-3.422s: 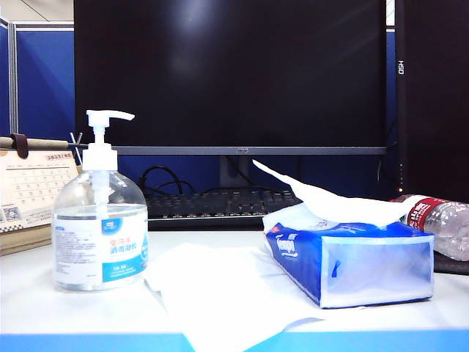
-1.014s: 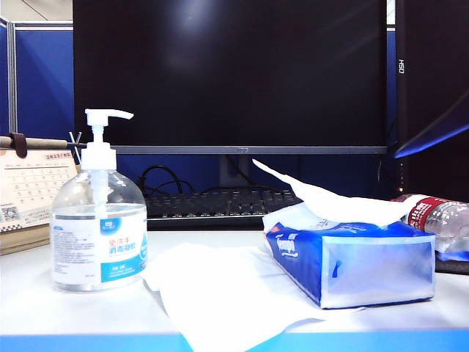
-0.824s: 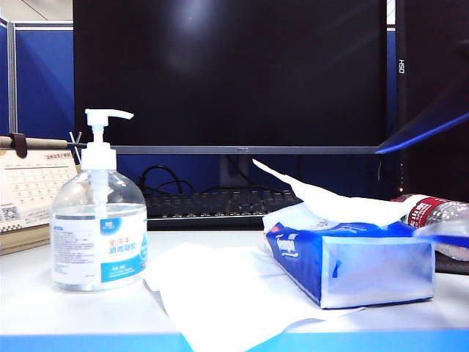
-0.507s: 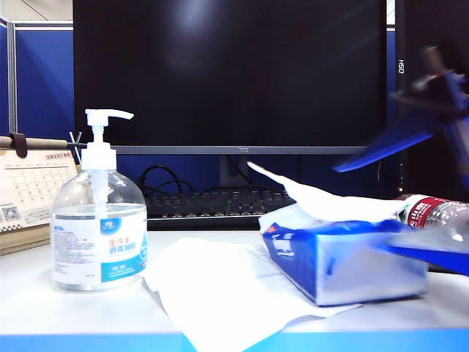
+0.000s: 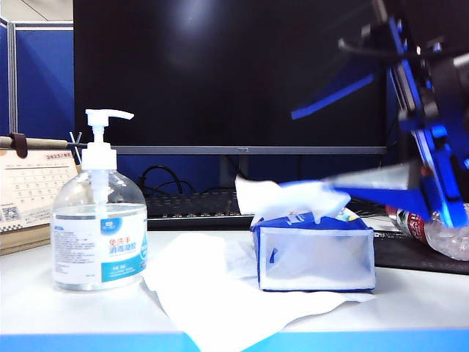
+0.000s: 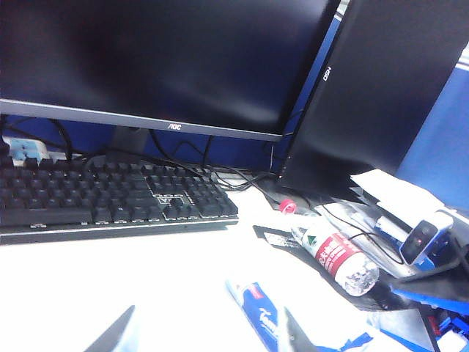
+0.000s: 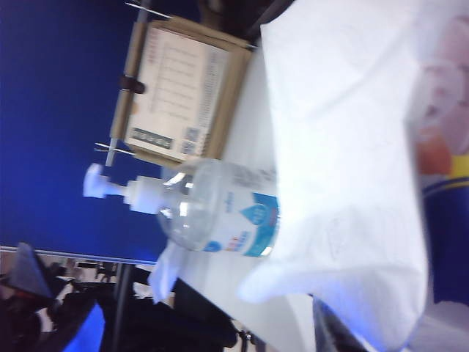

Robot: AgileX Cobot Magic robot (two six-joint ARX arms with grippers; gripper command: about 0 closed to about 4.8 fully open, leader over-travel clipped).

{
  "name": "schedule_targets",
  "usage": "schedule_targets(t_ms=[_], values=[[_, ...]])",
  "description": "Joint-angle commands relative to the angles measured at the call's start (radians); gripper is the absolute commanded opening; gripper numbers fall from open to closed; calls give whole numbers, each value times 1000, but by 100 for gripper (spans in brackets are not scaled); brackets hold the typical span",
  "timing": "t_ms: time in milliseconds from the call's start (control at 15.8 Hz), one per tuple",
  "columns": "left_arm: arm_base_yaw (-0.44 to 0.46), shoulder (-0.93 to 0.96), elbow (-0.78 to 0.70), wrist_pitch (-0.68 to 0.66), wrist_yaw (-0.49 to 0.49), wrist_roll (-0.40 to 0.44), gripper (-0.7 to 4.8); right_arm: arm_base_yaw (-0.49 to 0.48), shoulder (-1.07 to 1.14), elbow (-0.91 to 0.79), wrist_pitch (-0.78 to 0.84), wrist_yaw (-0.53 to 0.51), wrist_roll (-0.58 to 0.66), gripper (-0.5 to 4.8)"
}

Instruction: Pull out a tissue from the tissue dispenser, then press the switch of the alcohol sanitizer bottle to drop some sanitizer on the paper tissue, and finally place the treated tissue on the table.

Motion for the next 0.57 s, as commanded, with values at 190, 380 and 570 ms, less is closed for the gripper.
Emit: schedule_targets(t_ms=[190, 380, 570], values=[[0, 2, 3, 10, 4, 29, 242, 2, -1, 2, 21, 72, -10, 367], [0, 2, 3, 8, 0, 37, 242, 36, -1, 2, 24, 100, 41, 367], [0, 2, 3, -20, -11, 55, 242, 146, -1, 1, 21, 193, 58, 367]])
